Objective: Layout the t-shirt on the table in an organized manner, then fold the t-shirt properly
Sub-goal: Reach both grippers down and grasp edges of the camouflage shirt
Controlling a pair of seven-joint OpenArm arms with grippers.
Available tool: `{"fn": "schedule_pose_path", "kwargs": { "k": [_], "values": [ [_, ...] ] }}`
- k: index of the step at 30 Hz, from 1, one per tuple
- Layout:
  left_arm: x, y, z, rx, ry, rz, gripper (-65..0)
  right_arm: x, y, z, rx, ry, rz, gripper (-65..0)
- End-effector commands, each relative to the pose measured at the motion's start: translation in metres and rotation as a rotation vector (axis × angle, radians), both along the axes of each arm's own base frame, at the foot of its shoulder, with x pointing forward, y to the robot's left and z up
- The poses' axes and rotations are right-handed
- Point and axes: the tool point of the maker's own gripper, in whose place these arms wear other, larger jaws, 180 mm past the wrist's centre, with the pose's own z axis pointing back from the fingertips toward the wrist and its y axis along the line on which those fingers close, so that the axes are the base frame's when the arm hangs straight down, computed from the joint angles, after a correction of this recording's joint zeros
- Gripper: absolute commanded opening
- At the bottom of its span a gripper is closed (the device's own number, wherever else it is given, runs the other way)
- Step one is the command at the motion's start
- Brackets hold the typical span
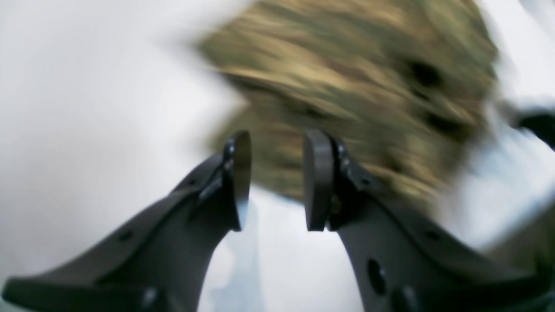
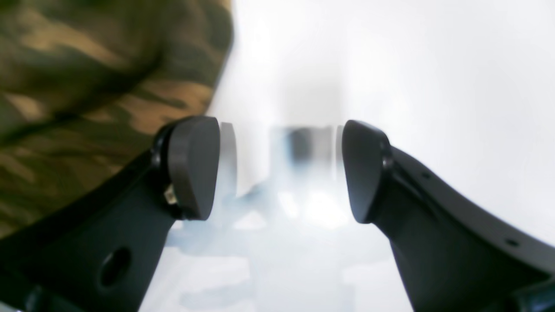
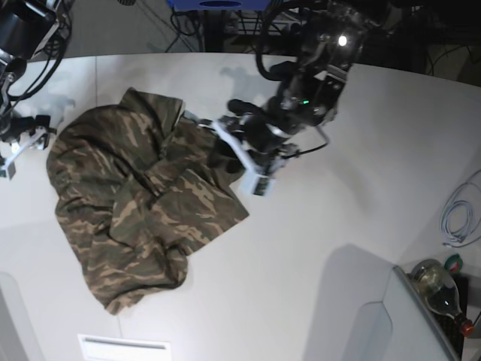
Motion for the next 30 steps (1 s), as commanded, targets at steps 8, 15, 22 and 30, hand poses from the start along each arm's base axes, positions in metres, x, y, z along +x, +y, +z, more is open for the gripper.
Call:
{"fn": "schedule_pose_path", "kwargs": {
  "k": [8,15,22,30],
  "values": [
    [0.024,0.001,-0.078,0.121,0.142,0.018,-65.0,0.025,0.013,0.011,0.019,-0.094,0.010,-23.1],
    [0.025,0.054,-0.114,0.247,0.216,0.051,-65.0,0.037,0.045,-0.007,0.088,-0.049,0.090,-30.0],
    [0.060,0.162,-0.098,0.314,0.167,0.248,-65.0,0.008,0.048,-0.008,0.063,-0.011,0.167,-63.3],
    [0.108,0.199,-0.027,0.258,-0.024,0.368,-65.0,-0.007,0.051,0.060,-0.129,-0.069,0.237,-64.4]
  ]
}}
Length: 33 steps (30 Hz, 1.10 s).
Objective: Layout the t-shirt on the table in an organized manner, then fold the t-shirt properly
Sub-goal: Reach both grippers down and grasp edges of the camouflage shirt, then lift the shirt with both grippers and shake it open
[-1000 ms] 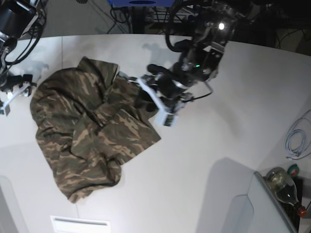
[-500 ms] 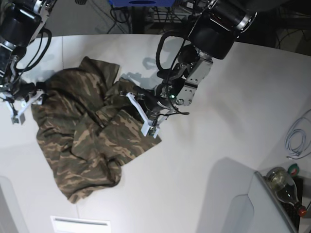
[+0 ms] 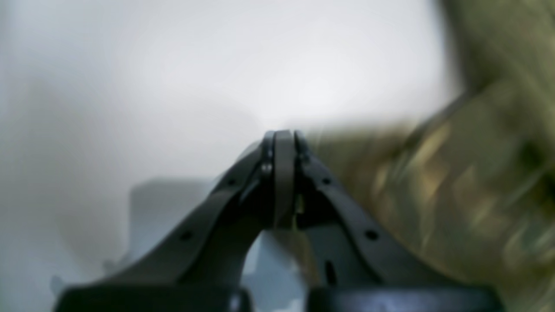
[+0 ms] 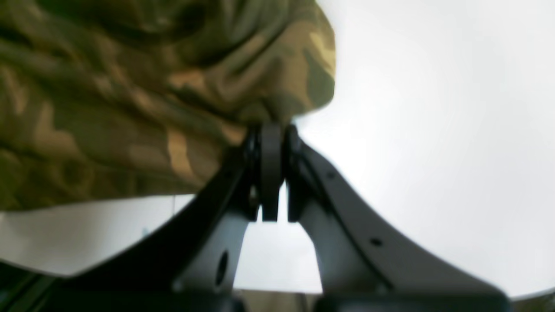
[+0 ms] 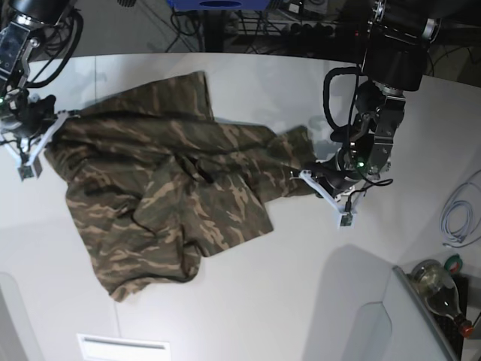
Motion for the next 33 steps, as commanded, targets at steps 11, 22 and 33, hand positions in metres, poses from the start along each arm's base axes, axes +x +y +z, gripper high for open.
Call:
{"fn": "schedule_pose_path", "kwargs": {
  "k": [11,22,33],
  "values": [
    [-0.052,-0.164,0.045,-0.236,-0.034,-0.254,-65.0,0.005,0.015,-0.007,0.001,0.034,0.054,-64.4],
    [-0.130,-0.293,0.057,-0.274,-0.005,-0.690,-65.0,0.004,0.016,-0.015,0.019,0.052,0.051,-64.4],
    [-0.098,-0.298,0.085,-0.212,-0.130,-0.715,-61.4,0.002,0.016,-0.017,0.020,0.057,0.050,-64.4]
  ]
}}
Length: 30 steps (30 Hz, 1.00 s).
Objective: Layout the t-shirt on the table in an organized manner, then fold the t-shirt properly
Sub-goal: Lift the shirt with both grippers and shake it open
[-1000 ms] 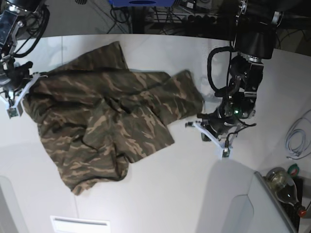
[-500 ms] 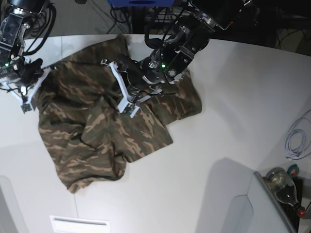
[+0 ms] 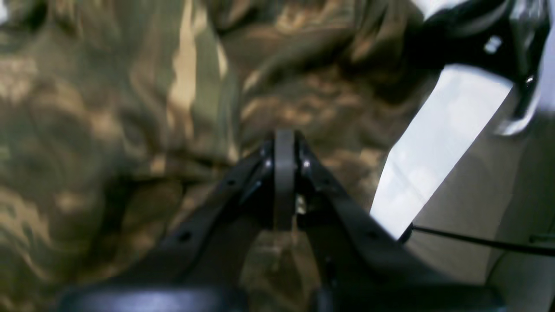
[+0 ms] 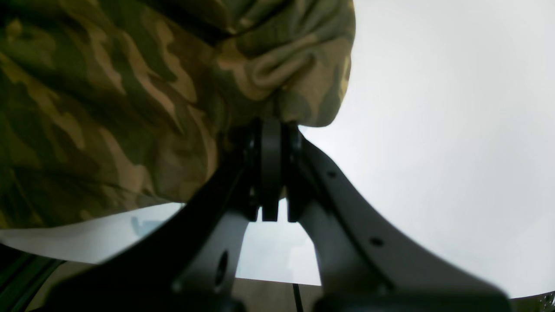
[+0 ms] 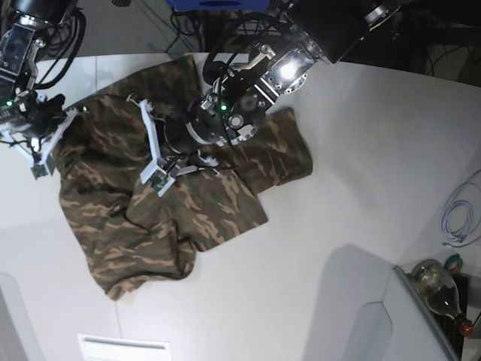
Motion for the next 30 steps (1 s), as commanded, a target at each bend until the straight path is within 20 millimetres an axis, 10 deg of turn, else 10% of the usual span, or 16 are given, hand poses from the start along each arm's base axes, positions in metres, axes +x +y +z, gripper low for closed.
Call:
{"fn": "schedule_pose_path", "kwargs": {
  "k": [1,5,9,17,21,24,30],
  "values": [
    [0.017,-0.004,0.012,-0.036,-0.027,0.030,-49.5,0.007,-0.005,0.008,-0.012,-0.031,-0.002,-64.4],
    [0.052,0.004,0.008,-0.071,0.028,0.172,-14.3,0.006,-0.005,0.008,-0.012,-0.028,-0.002,-64.4],
    [0.065,0.001,-0.008,-0.043,0.073,0.200,-7.6,0.006,-0.004,0.007,-0.011,-0.027,-0.002,-64.4],
    [0.079,0.005,-0.057,0.049,0.082,0.197,-16.8,0.006,-0.004,0.007,-0.011,-0.027,-0.002,-64.4],
    [0.086,0.022,-0.079,0.128,0.105,0.206,-40.3,0.006,0.005,0.005,-0.003,-0.018,0.026,-64.4],
    [0.109,0.038,-0.072,0.114,0.103,0.274,-65.0,-0.006,0.035,-0.008,0.013,0.028,0.129,-64.4],
    [0.172,0.081,-0.037,0.155,-0.027,0.372,-65.0,-0.019,0.100,-0.022,0.067,0.077,0.317,-64.4]
  ]
}}
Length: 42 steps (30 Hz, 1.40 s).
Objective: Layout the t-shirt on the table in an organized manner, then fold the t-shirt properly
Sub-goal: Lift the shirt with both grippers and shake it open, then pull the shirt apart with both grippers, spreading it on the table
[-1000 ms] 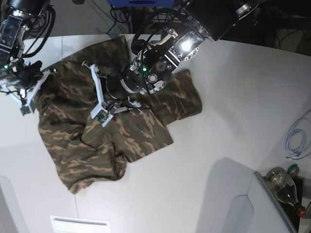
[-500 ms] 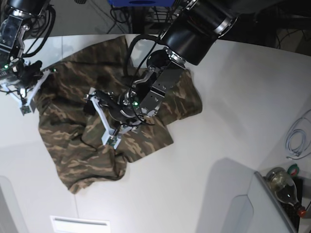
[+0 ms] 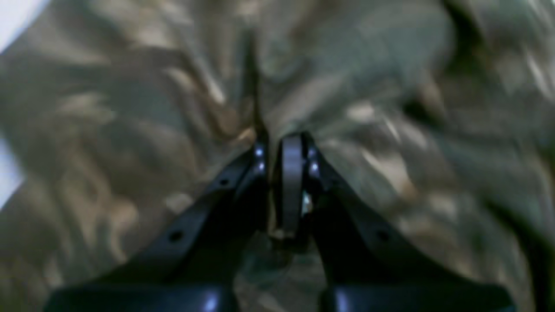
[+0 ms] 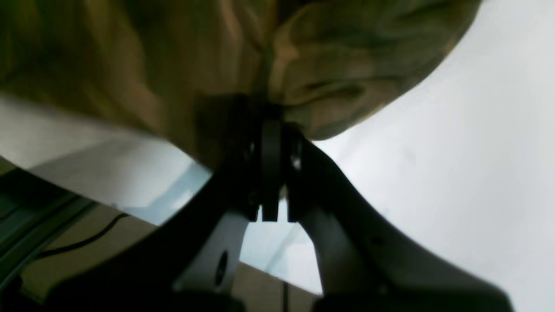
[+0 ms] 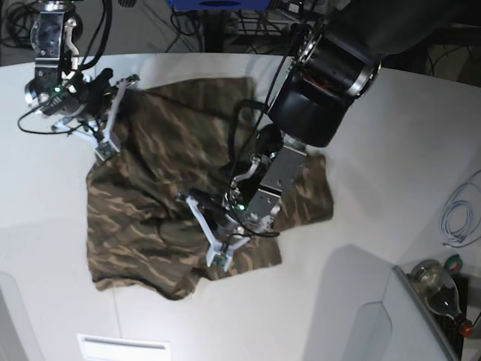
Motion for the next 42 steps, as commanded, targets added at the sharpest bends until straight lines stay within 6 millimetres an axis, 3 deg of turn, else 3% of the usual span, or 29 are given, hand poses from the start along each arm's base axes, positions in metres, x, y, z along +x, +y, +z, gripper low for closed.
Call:
{"fn": "schedule_pose_path", "kwargs": {
  "k": [1,4,8,11,13,16,17,18,20,22,24,27,30,31,34,38,42],
  "values": [
    [0.026,-0.010,0.030,-0.022,-0.087,-0.009,-65.0,0.008,0.008,0.006,0.009,-0.030,0.031,-64.4],
    [0.052,0.002,0.053,0.030,-0.166,0.000,-65.0,0.007,0.046,0.007,0.040,-0.031,0.147,-64.4],
    [0.079,0.002,0.078,0.015,-0.300,0.001,-65.0,0.008,0.109,0.014,0.088,-0.054,0.349,-63.5],
    [0.087,0.000,0.082,0.002,-0.341,0.002,-43.4,0.003,0.144,0.020,0.081,-0.051,0.494,-58.5],
    [0.090,-0.002,0.087,-0.010,-0.359,0.007,-26.8,0.005,0.151,0.024,0.041,-0.043,0.553,-45.5],
    [0.094,-0.001,0.095,-0.017,-0.379,0.010,-11.0,0.018,0.144,0.038,0.011,-0.084,0.547,-22.7],
    [0.095,0.002,0.102,-0.021,-0.399,0.012,-7.7,0.023,0.139,0.045,0.007,-0.109,0.527,-16.5],
    [0.092,0.005,0.107,-0.026,-0.420,0.014,-6.1,0.027,0.129,0.050,-0.002,-0.127,0.500,-14.3],
    [0.076,0.010,0.115,-0.044,-0.447,0.014,-7.2,0.041,0.102,0.063,-0.018,-0.171,0.405,-15.5],
    [0.044,0.010,0.118,-0.066,-0.434,0.008,-10.7,0.057,0.065,0.073,-0.034,-0.216,0.273,-19.2],
    [0.005,0.006,0.114,-0.083,-0.389,0.000,-18.4,0.070,0.029,0.077,-0.042,-0.253,0.149,-21.2],
    [-0.058,0.005,0.071,-0.087,-0.244,0.002,-39.3,0.098,-0.021,0.078,-0.038,-0.301,-0.021,-20.3],
    [-0.106,0.016,0.008,0.015,-0.095,-0.012,-62.2,0.125,-0.057,0.068,0.004,-0.298,-0.167,-20.7],
    [-0.115,0.021,-0.008,0.052,-0.062,-0.022,-65.0,0.134,-0.063,0.064,0.025,-0.294,-0.202,-20.7],
    [-0.135,0.038,-0.041,0.150,0.011,-0.036,-65.0,0.163,-0.072,0.054,0.109,-0.283,-0.285,-20.9],
    [-0.140,0.091,-0.052,0.223,0.040,0.086,-65.0,0.196,-0.072,0.053,0.182,-0.301,-0.313,-20.9],
    [-0.139,0.132,-0.046,0.304,0.017,0.153,-65.0,0.221,-0.068,0.057,0.239,-0.312,-0.325,-20.6]
  ]
}}
